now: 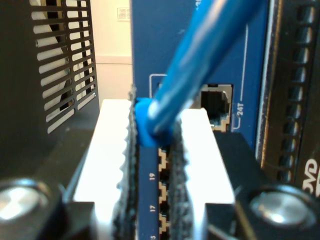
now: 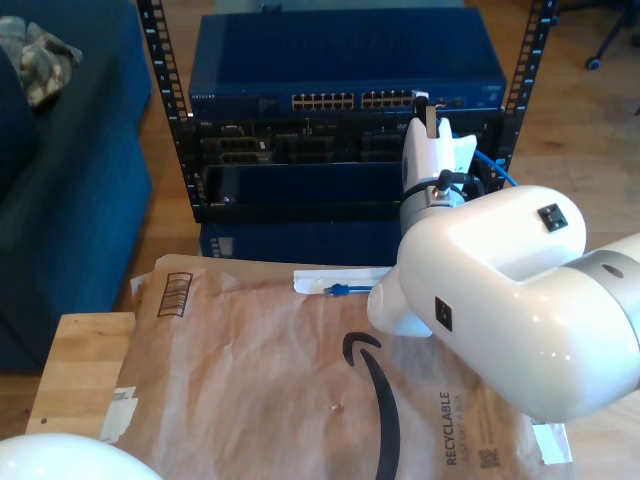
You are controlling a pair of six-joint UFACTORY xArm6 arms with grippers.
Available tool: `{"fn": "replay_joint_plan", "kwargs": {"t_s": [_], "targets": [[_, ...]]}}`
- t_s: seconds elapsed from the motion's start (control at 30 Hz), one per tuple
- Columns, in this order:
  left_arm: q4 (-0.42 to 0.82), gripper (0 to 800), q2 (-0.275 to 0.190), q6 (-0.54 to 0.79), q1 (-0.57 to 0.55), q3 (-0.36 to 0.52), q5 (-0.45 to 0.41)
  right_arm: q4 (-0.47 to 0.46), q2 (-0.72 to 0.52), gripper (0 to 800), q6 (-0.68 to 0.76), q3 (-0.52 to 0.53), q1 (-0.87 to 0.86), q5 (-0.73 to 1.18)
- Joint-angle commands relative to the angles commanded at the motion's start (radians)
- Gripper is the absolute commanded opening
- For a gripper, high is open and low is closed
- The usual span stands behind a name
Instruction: Grab the cable and plug it in
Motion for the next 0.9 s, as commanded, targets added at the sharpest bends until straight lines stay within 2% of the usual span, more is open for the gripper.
{"fn": "replay_joint_plan", "kwargs": {"t_s": [0.9], "targets": [[0.0,800,0.0,0.0,0.0,0.0,0.0,0.003,0.014,0,-0.002,-0.017,0.0,-0.008]]}}
